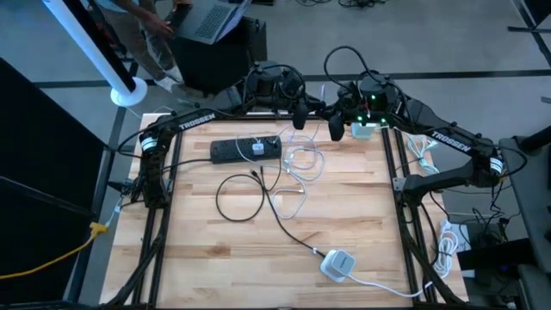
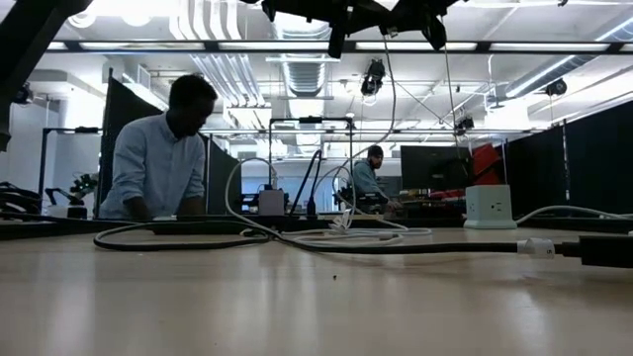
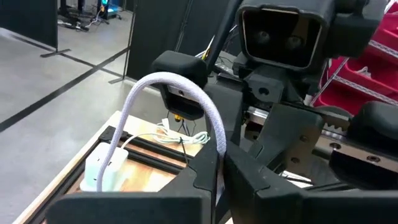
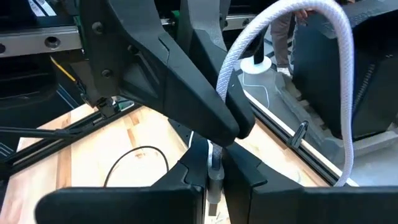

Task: Insert USB
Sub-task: Insert the purple charger cable into the top white outlet extension

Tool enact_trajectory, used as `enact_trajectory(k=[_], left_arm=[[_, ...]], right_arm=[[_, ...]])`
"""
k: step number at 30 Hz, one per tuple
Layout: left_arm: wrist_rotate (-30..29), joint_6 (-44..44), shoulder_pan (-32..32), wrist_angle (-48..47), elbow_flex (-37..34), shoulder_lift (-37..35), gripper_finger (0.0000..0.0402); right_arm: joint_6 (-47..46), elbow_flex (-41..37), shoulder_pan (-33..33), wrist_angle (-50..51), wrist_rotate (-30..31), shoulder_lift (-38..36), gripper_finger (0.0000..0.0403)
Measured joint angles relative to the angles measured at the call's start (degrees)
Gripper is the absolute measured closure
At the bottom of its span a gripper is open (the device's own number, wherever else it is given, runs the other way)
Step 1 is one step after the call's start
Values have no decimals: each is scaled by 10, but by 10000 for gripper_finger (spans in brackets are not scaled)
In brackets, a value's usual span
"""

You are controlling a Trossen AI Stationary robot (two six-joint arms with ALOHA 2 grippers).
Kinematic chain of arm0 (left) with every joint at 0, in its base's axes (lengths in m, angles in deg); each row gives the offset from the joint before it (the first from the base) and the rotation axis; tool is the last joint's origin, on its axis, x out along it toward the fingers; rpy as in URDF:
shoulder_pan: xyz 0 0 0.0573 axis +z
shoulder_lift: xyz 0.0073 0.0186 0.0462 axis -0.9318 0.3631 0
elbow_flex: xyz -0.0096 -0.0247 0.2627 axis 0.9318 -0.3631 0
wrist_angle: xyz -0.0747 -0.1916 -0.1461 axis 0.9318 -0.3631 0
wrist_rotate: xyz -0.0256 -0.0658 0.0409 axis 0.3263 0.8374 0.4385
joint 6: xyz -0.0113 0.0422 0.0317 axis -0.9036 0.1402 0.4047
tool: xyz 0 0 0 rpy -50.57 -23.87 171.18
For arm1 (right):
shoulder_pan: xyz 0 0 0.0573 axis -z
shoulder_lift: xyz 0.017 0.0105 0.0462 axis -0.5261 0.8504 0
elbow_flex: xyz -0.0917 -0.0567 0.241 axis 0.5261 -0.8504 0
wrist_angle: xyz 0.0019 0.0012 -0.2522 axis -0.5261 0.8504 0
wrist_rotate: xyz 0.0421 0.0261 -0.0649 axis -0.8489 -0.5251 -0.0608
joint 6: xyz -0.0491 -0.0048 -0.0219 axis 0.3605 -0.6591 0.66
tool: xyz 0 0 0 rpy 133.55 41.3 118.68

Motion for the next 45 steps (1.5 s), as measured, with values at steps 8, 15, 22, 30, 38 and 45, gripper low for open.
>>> enact_trajectory(k=[8,15,22,30,38,45], left_arm=[[39,117,1,-66,0,-12,291],[42,175,0,-166,0,-23,226],[53,175,-4,-204,0,-23,206],[54,175,-4,-198,0,-23,227],[65,195,-4,-200,0,-24,255],[81,260,-2,-269,0,-47,277]], right_arm=[[70,-1,34,19,-4,-43,388],[120,-40,148,94,-2,-87,388],[48,-125,217,182,155,-90,388],[-55,-162,224,195,285,-30,388],[-86,-123,252,199,305,112,388],[-83,-58,265,246,353,206,388]])
